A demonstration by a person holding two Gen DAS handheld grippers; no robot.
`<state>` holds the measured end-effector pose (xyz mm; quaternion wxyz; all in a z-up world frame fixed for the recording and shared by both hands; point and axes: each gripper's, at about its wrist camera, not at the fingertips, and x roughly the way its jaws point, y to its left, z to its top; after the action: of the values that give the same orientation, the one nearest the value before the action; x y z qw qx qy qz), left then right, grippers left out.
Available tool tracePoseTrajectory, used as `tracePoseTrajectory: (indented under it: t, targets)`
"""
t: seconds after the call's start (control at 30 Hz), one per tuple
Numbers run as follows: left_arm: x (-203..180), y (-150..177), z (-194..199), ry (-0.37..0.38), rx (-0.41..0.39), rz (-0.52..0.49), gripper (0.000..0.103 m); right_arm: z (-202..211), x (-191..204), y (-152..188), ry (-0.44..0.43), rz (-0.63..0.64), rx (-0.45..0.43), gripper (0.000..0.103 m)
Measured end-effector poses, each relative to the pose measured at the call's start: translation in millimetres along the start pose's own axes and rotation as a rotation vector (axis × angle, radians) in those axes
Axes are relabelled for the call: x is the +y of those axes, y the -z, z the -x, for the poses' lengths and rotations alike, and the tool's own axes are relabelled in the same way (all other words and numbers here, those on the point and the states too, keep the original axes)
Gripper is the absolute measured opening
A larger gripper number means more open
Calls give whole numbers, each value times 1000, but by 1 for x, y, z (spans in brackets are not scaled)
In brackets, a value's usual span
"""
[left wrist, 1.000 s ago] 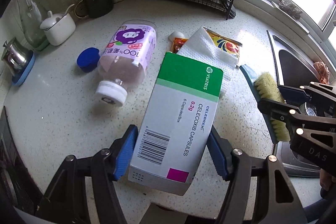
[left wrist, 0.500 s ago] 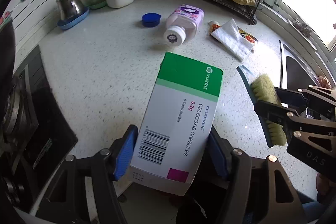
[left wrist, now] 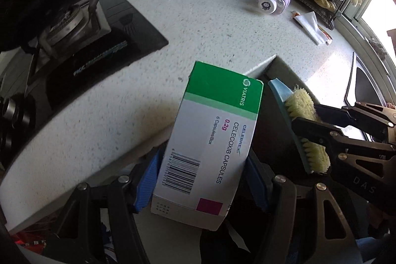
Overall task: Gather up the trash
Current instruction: 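Carry the box with the left gripper while the right carries the brush to the bucket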
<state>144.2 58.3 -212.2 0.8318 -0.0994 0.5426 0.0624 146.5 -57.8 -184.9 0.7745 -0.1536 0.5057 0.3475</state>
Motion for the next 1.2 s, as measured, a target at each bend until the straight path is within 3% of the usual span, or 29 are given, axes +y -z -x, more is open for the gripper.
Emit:
tracePoseTrajectory:
  t: [0.3, 0.5, 0.8, 1.2]
  targets:
    - [6, 48, -22, 32, 81, 48, 64, -27, 28, 39, -33, 45, 96, 27]
    - [6, 66, -68, 37, 110, 53, 64, -61, 28, 58, -51, 32, 130, 27]
    - [16, 92, -177, 41, 158, 22, 64, -159, 14, 90, -31, 11, 165, 27]
    - [24, 144, -342, 64, 283, 57, 64, -315, -30, 147, -40, -96, 255, 27]
